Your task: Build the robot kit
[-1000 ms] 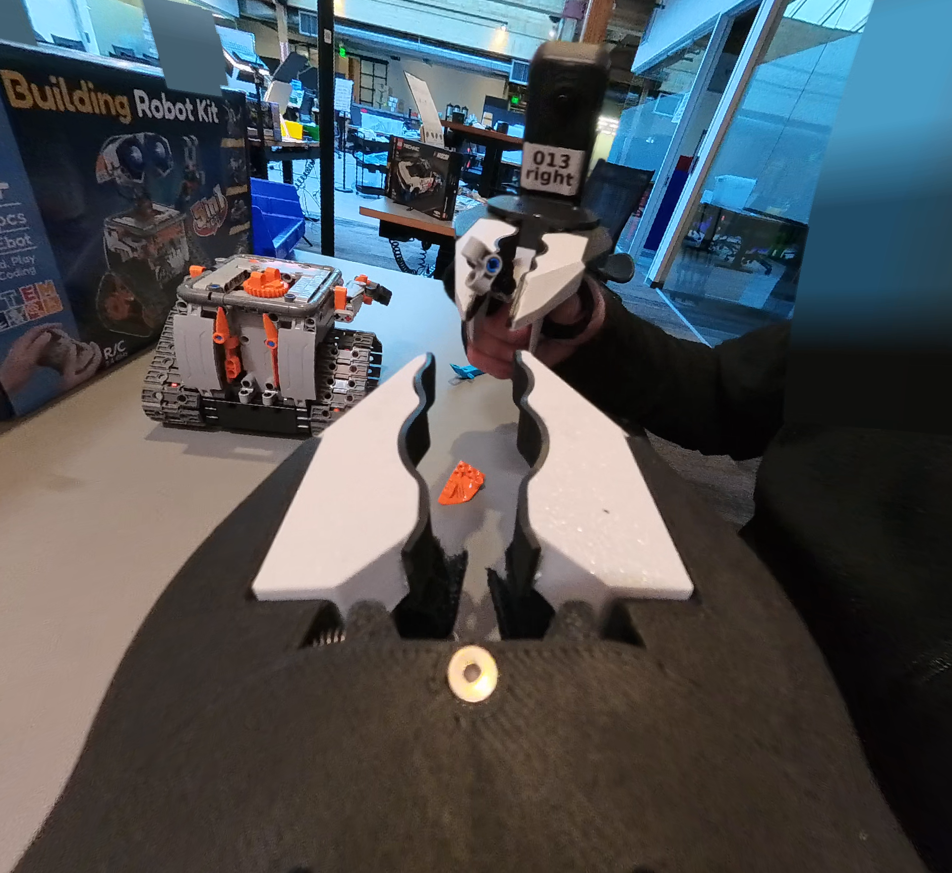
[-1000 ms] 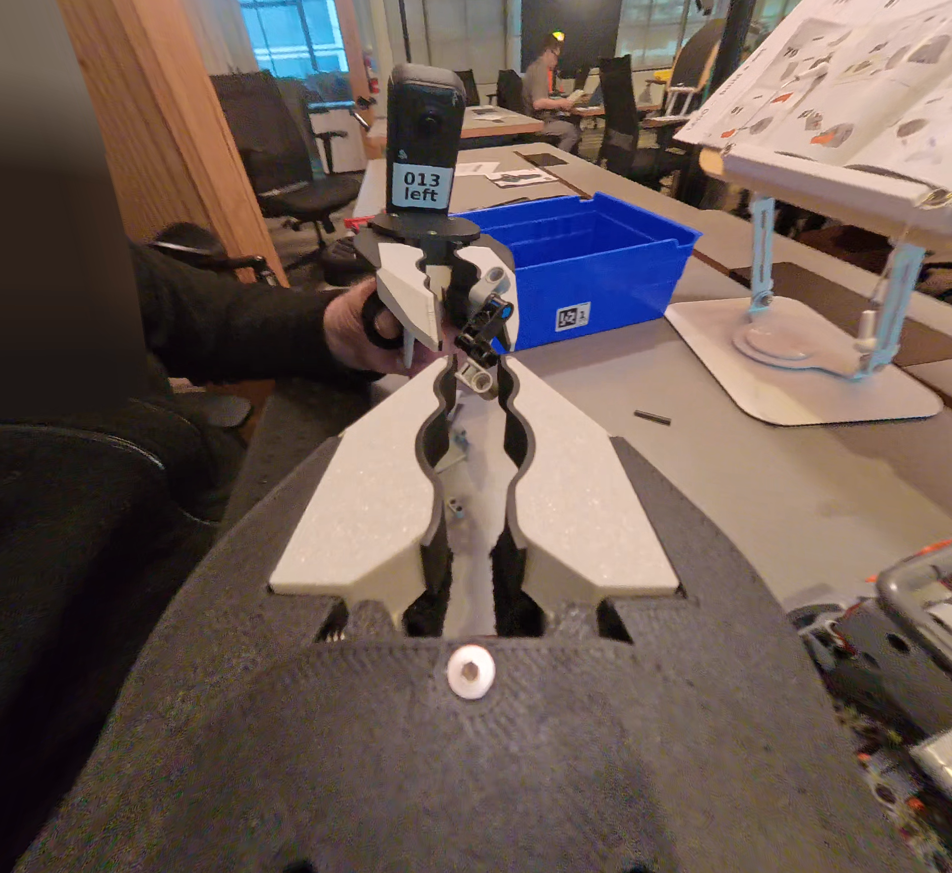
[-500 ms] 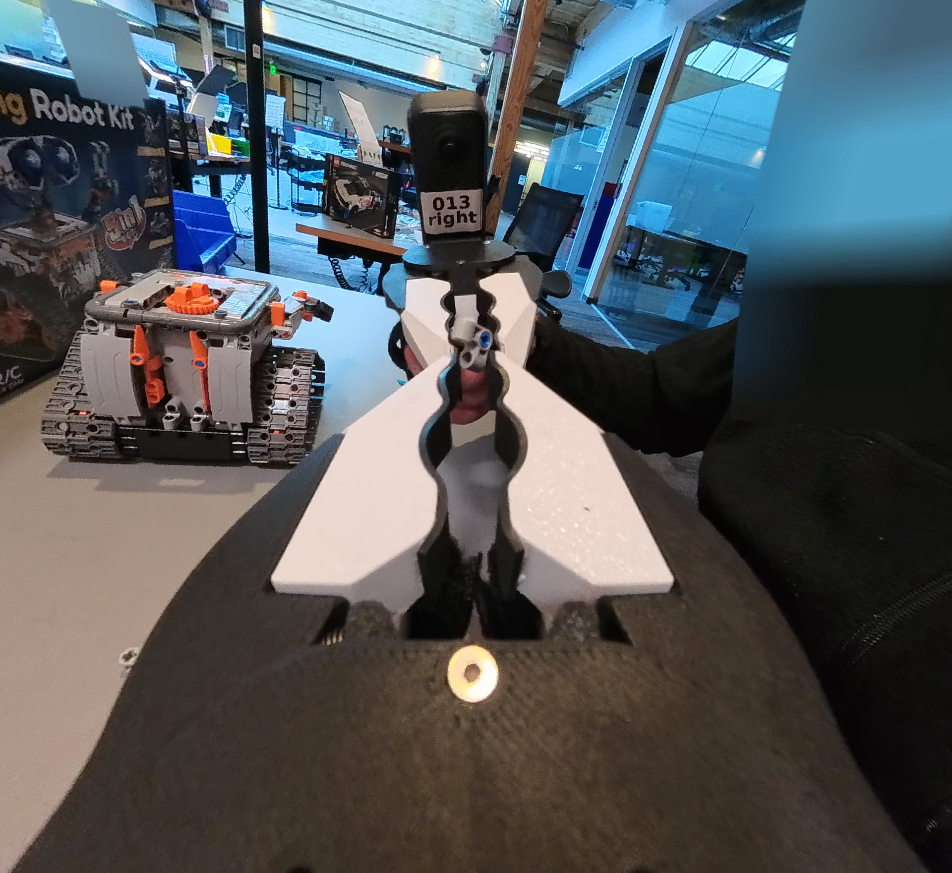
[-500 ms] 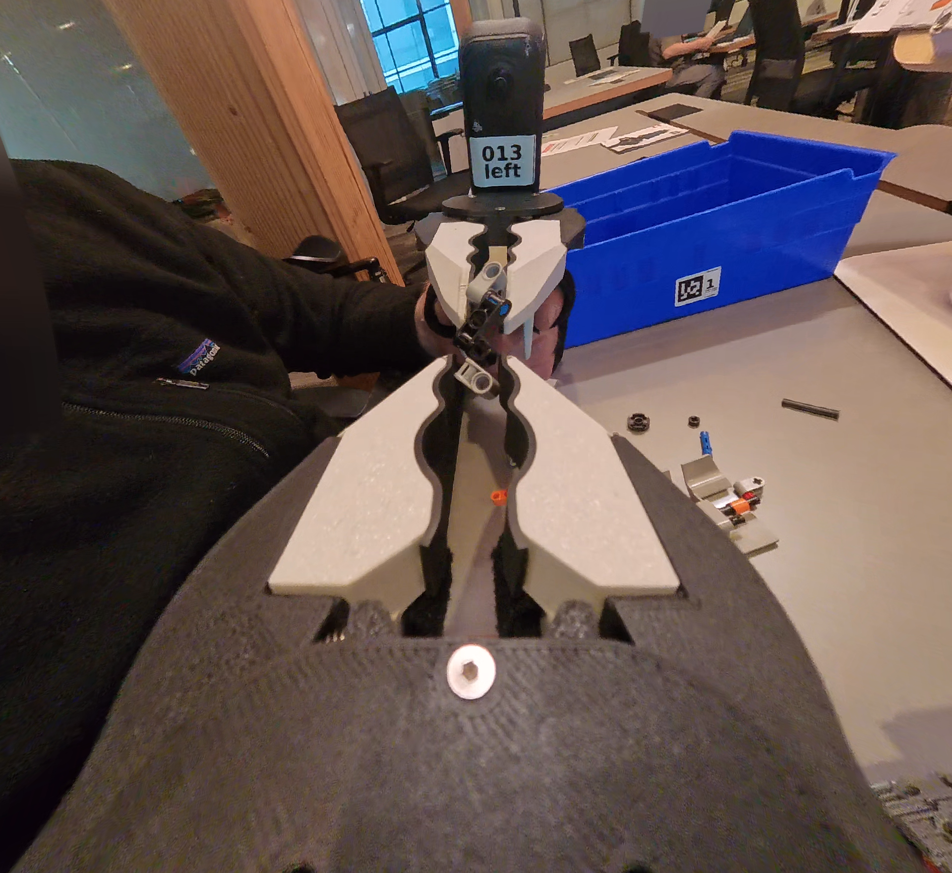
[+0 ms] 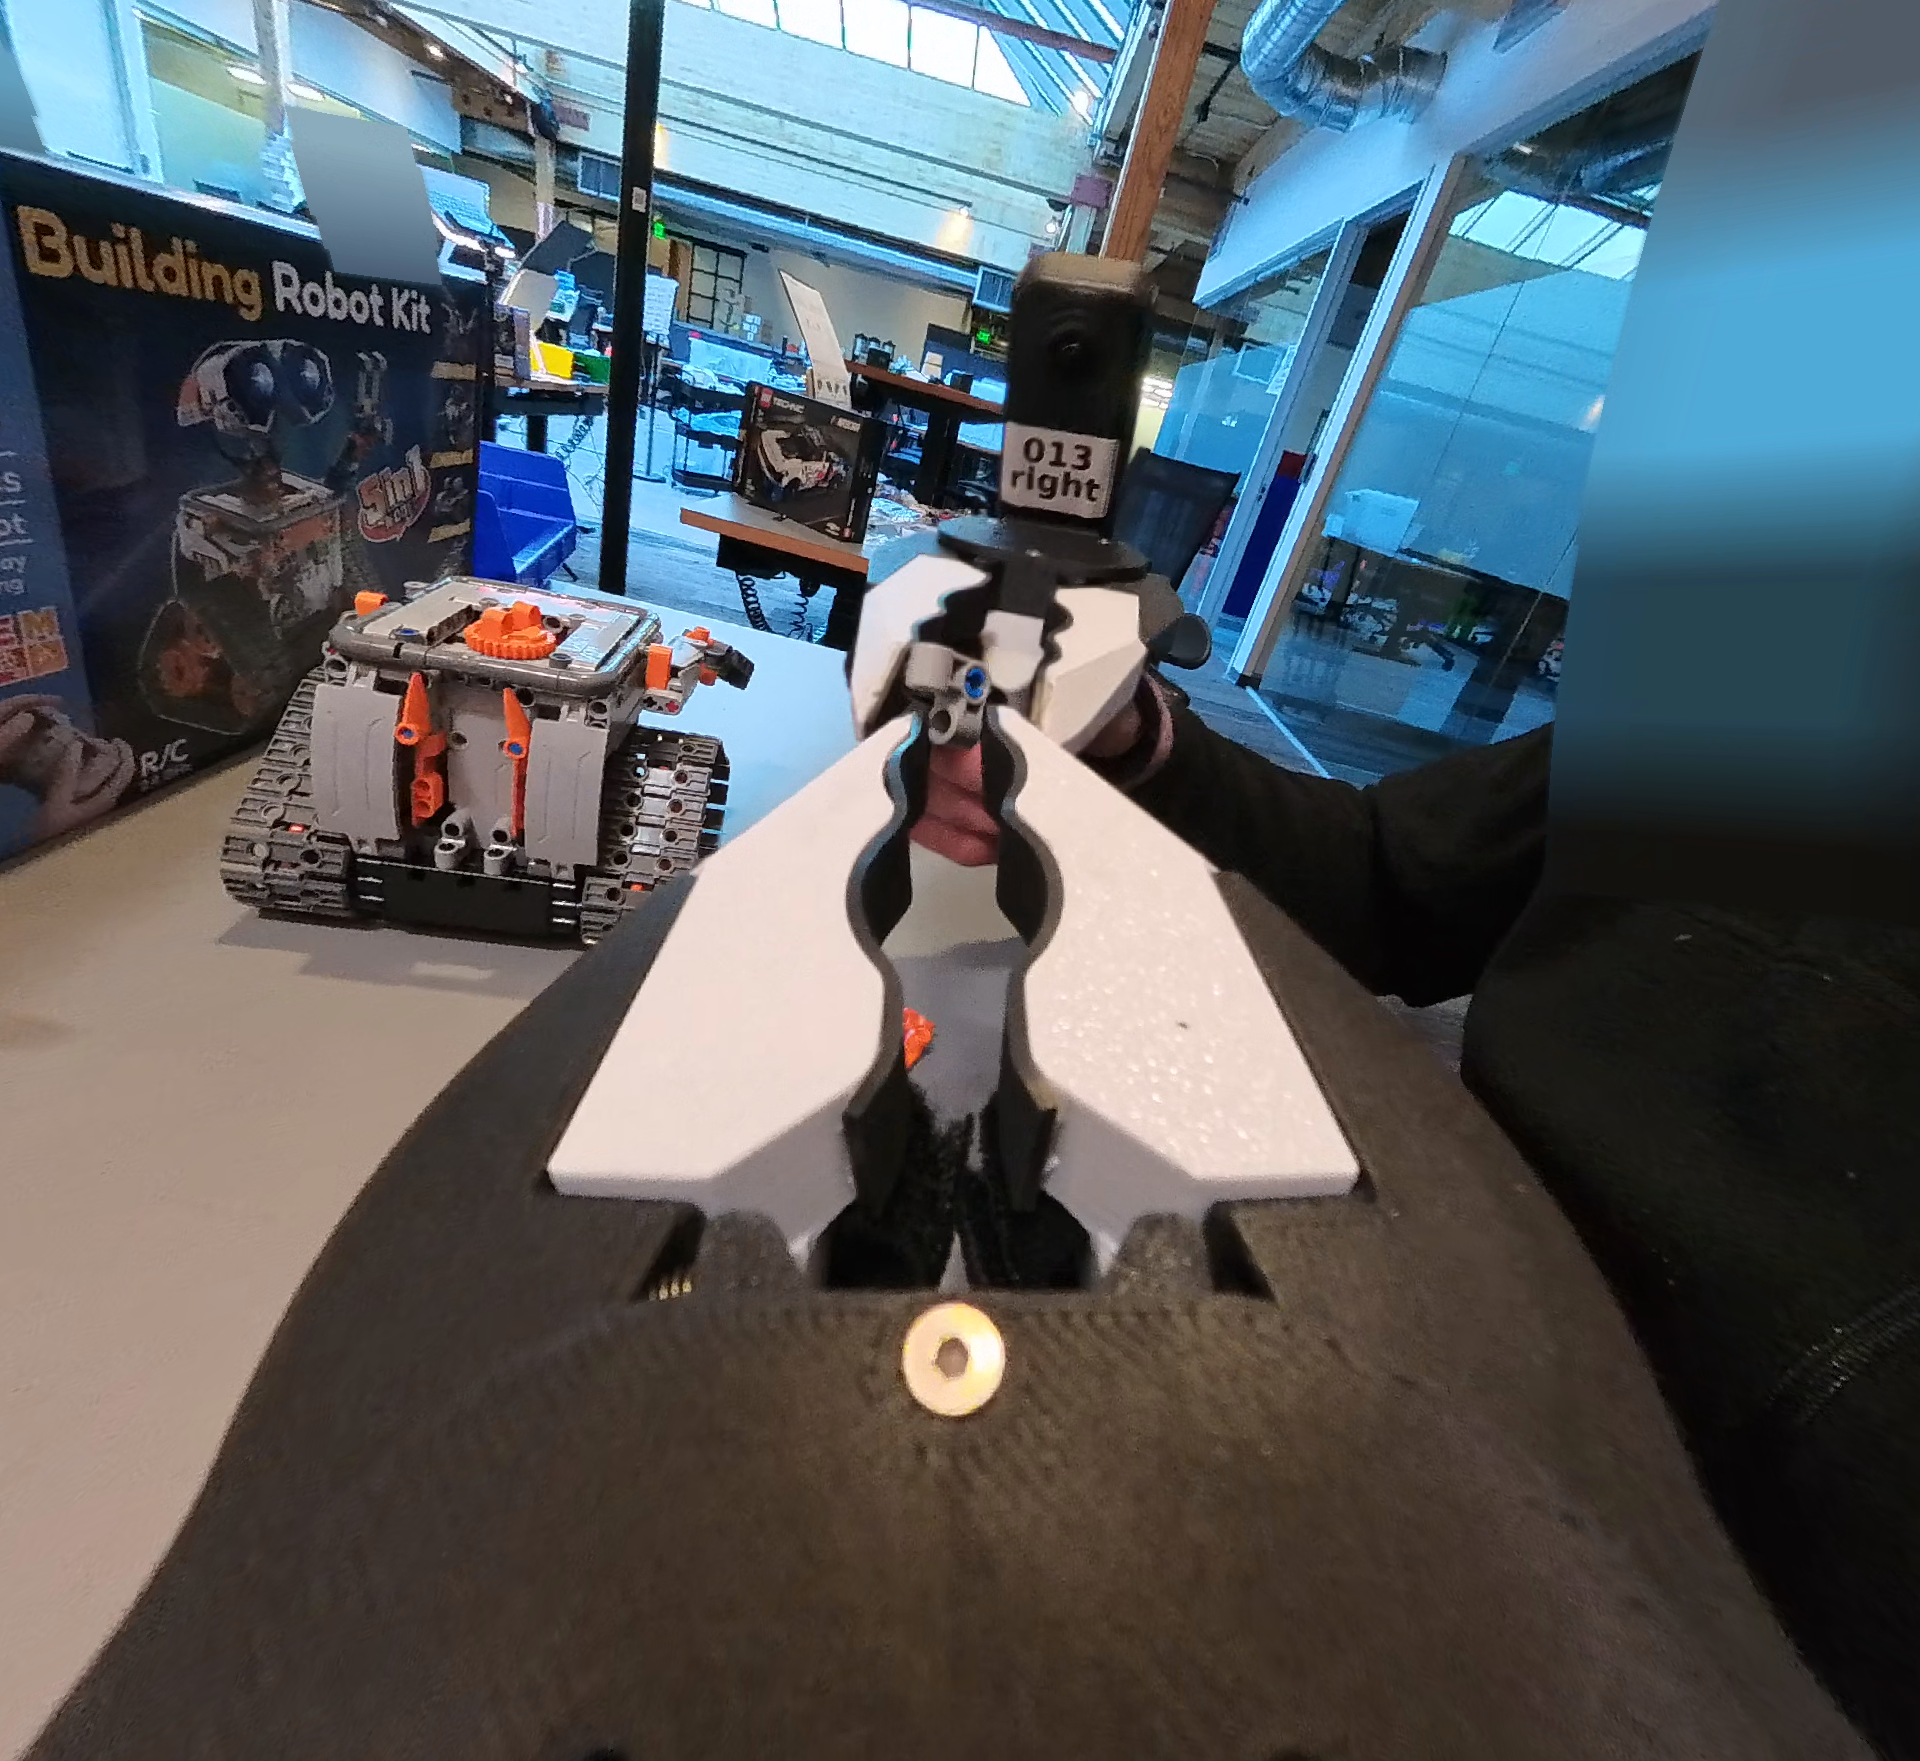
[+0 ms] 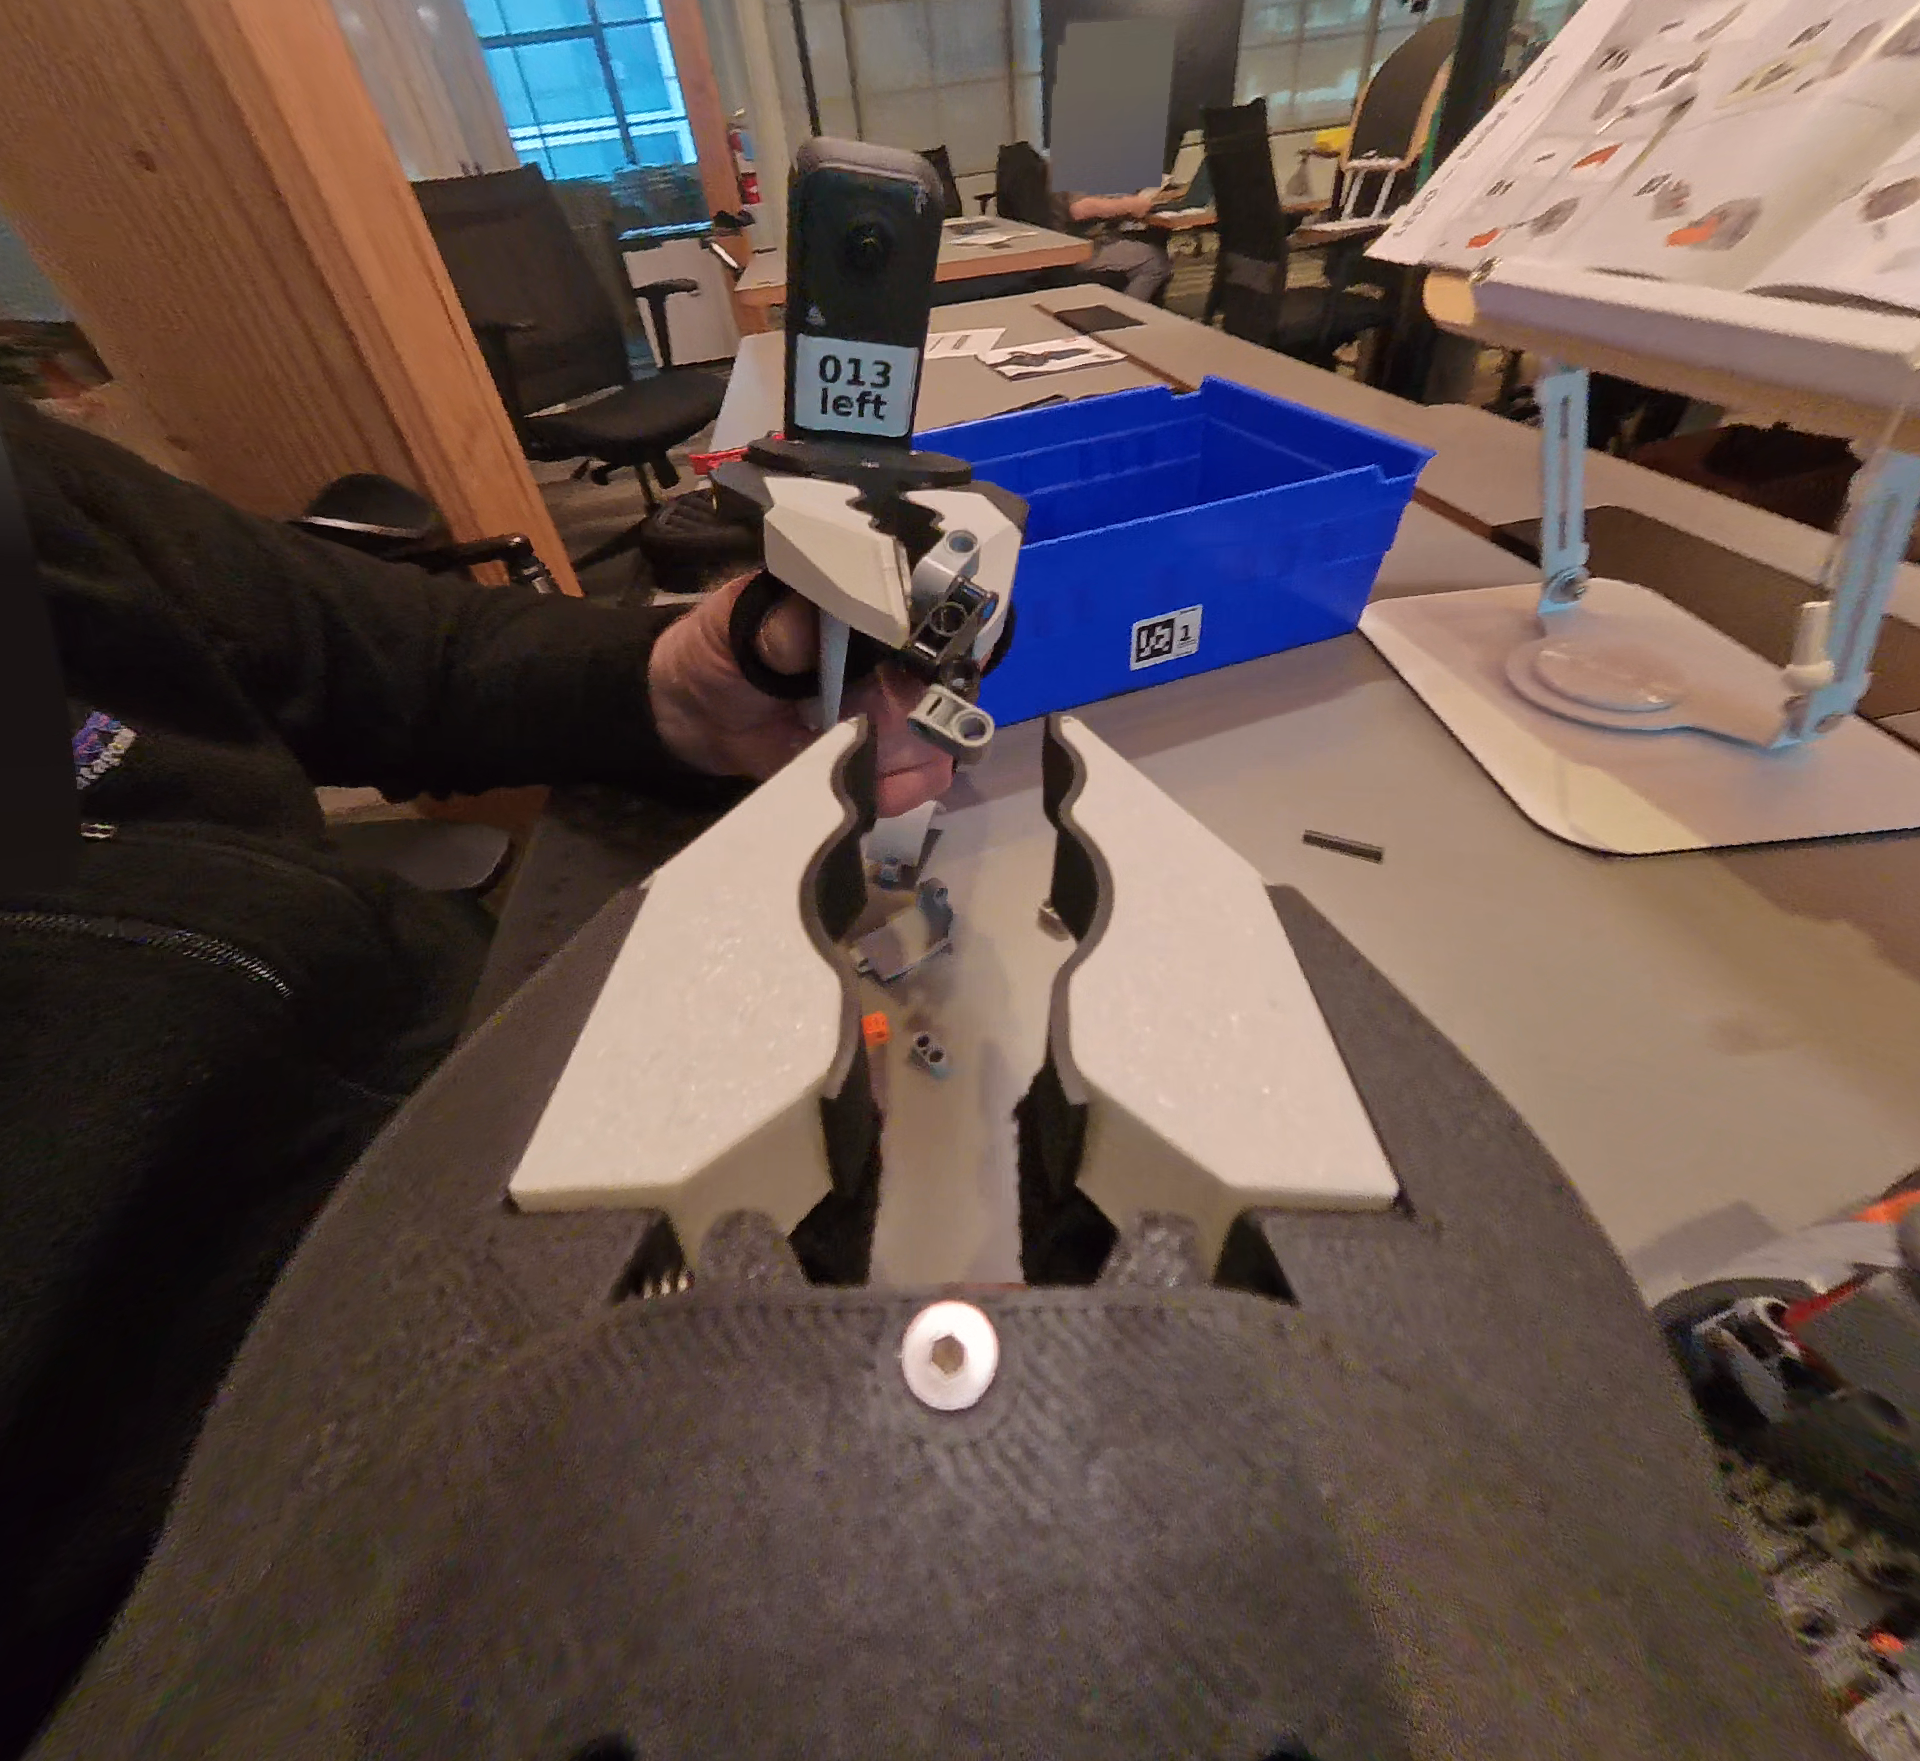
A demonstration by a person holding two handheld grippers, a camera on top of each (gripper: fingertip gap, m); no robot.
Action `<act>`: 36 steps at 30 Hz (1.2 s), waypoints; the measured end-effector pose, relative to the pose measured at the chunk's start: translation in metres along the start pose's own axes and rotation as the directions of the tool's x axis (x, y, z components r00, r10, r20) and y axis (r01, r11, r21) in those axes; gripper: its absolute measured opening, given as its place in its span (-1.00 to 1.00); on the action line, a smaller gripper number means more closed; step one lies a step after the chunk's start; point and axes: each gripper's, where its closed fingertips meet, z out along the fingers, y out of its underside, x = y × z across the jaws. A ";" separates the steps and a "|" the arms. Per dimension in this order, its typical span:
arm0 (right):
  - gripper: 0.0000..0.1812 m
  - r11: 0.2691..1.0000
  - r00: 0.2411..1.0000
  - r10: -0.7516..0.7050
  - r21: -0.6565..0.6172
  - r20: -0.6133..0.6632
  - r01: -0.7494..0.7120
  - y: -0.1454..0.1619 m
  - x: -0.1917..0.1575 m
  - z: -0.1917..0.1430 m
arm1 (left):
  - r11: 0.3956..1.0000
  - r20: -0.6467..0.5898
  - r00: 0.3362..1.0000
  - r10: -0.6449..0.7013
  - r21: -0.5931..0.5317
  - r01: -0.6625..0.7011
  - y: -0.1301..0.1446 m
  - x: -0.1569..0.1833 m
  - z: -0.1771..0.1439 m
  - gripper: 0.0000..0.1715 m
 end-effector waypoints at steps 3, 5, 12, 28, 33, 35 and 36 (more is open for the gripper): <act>-0.85 1.000 1.000 -0.023 -0.003 -0.014 0.023 0.000 0.001 -0.001 | 1.000 0.011 1.000 0.008 -0.011 -0.008 0.002 -0.002 0.001 -0.92; -0.85 1.000 0.999 -0.027 -0.005 -0.021 0.026 0.000 0.001 -0.002 | 1.000 0.009 1.000 0.003 -0.013 -0.003 0.003 -0.002 0.001 -0.92; -0.86 0.997 0.997 0.059 0.048 0.042 -0.061 -0.006 0.000 -0.007 | 0.999 -0.002 1.000 0.020 -0.025 -0.020 0.005 0.001 0.004 -0.82; -0.86 0.992 0.991 0.114 0.042 0.075 -0.117 -0.002 0.003 -0.006 | 0.941 0.194 0.922 0.334 -0.120 -0.316 0.003 -0.006 0.005 -0.79; -0.86 0.993 0.991 0.110 0.037 0.078 -0.113 -0.001 0.003 -0.005 | 0.945 0.188 0.927 0.325 -0.101 -0.311 0.001 -0.006 0.003 -0.92; -0.86 0.993 0.991 0.108 0.037 0.076 -0.111 -0.001 0.003 -0.005 | 0.944 0.190 0.926 0.327 -0.107 -0.311 0.002 -0.007 0.003 -0.92; -0.86 0.993 0.992 0.106 0.036 0.074 -0.108 -0.001 0.003 -0.005 | 0.945 0.188 0.927 0.324 -0.107 -0.308 0.002 -0.007 0.003 -0.92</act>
